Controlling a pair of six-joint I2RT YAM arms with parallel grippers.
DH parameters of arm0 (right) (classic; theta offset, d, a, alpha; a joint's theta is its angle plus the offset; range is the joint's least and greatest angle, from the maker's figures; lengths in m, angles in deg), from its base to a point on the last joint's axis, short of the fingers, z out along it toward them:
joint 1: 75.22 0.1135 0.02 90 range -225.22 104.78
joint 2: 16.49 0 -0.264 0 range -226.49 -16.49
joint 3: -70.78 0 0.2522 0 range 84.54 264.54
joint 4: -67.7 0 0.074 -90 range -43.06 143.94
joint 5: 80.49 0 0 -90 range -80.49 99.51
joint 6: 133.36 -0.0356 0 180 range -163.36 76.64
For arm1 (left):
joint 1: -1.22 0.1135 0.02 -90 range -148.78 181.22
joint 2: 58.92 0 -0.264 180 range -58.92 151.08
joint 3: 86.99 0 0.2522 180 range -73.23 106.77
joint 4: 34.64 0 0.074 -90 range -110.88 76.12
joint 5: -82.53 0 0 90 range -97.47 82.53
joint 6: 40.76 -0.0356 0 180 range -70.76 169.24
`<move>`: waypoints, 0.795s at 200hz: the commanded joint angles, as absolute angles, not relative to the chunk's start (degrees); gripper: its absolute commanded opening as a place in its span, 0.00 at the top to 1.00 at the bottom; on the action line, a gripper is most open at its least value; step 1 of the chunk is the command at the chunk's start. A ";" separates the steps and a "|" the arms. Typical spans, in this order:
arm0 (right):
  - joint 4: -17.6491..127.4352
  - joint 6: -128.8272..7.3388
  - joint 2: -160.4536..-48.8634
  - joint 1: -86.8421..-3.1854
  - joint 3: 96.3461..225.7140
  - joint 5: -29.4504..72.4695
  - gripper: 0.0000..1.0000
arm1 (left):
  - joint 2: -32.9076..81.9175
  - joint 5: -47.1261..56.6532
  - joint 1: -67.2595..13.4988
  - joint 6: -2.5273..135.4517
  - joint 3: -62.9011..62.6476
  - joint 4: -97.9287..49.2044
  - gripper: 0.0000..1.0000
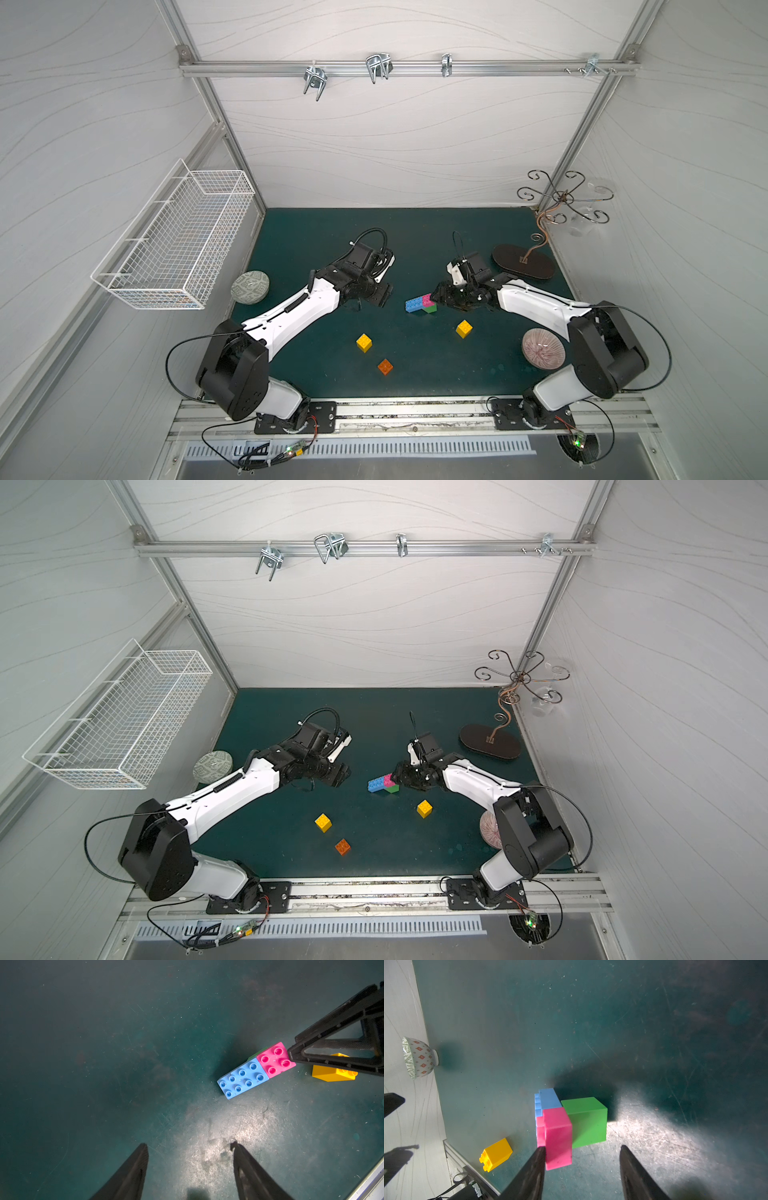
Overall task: Assemble the number 4 with lego
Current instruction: Adjust the lego brick at the center of the board.
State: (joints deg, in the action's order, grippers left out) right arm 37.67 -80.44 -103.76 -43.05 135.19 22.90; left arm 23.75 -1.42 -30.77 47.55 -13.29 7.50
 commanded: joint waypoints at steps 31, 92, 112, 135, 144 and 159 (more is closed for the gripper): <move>36.62 -81.18 -101.75 -43.57 132.37 20.47 0.44 | 22.37 -1.05 -30.59 47.58 -13.20 5.21 0.33; 36.91 -81.55 -99.82 -44.45 130.62 20.00 0.45 | 22.29 -0.87 -30.60 47.60 -13.20 4.89 0.33; 37.06 -81.63 -99.61 -44.59 130.33 19.97 0.45 | 22.20 -0.92 -30.59 47.58 -13.29 4.91 0.33; 36.69 -81.83 -99.07 -44.63 130.00 19.80 0.45 | 22.20 -0.87 -30.58 47.54 -13.29 4.92 0.33; 36.49 -81.92 -98.72 -44.65 129.78 19.69 0.45 | 22.20 -0.80 -30.55 47.53 -13.27 4.85 0.33; 36.20 -82.03 -98.19 -44.72 129.45 19.50 0.45 | 22.20 -0.65 -30.59 47.52 -13.20 4.80 0.33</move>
